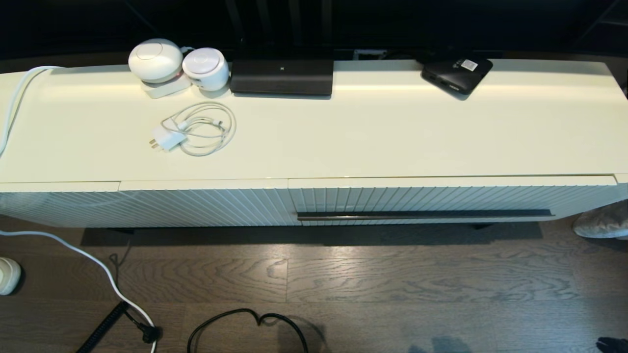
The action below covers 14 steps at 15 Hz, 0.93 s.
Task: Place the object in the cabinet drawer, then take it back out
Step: Open the drawer
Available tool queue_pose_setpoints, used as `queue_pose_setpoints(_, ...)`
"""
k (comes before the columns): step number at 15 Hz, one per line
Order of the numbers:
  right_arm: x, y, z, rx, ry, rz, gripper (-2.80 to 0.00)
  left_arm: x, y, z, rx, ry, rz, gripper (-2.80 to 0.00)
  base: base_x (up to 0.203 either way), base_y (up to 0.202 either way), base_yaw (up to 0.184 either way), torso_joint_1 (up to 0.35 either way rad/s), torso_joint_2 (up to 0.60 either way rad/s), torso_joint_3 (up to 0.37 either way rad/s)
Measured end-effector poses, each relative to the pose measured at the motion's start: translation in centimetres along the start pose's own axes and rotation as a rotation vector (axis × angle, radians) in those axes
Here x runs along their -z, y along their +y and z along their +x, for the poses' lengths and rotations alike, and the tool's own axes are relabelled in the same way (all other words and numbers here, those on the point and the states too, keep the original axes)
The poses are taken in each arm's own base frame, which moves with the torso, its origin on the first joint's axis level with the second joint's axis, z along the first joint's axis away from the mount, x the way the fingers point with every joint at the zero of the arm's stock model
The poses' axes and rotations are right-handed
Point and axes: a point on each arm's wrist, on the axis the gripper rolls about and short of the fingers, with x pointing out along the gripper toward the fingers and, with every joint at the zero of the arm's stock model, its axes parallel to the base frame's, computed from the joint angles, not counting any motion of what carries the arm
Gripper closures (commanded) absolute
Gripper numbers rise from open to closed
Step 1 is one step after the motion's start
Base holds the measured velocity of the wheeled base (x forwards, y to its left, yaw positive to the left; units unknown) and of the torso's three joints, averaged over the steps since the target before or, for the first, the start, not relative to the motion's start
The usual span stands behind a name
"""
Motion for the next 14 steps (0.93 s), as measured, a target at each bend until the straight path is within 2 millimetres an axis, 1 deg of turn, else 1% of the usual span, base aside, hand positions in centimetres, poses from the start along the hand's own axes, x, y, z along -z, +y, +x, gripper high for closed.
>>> queue_pose_setpoints(1,0.2,0.4,0.4,-0.016,-0.026,-0.07,0.0,0.0,0.0,0.0,0.0,0.0,0.0,0.0,0.0,0.0,0.0,0.0,0.0,0.0)
queue_pose_setpoints(3,0.4,0.5,1.2,-0.036,-0.061,-0.153,0.0,0.0,0.0,0.0,0.0,0.0,0.0,0.0,0.0,0.0,0.0,0.0,0.0,0.0)
queue_pose_setpoints(6,0.5,-0.4,2.8,-0.02,-0.091,-0.253,0.0,0.0,0.0,0.0,0.0,0.0,0.0,0.0,0.0,0.0,0.0,0.0,0.0,0.0)
queue_pose_setpoints(9,0.7,-0.5,4.3,-0.057,-0.113,-0.285,0.0,0.0,0.0,0.0,0.0,0.0,0.0,0.0,0.0,0.0,0.0,0.0,0.0,0.0)
queue_pose_setpoints(10,0.7,-0.5,4.7,-0.068,-0.118,-0.289,-2.8,0.0,0.0,0.0,0.0,0.0,0.0,0.0,0.0,0.0,0.0,0.0,0.0,0.0)
queue_pose_setpoints(14,0.7,-0.9,6.7,-0.087,-0.128,-0.292,-2.8,0.0,0.0,0.0,0.0,0.0,0.0,0.0,0.0,0.0,0.0,0.0,0.0,0.0)
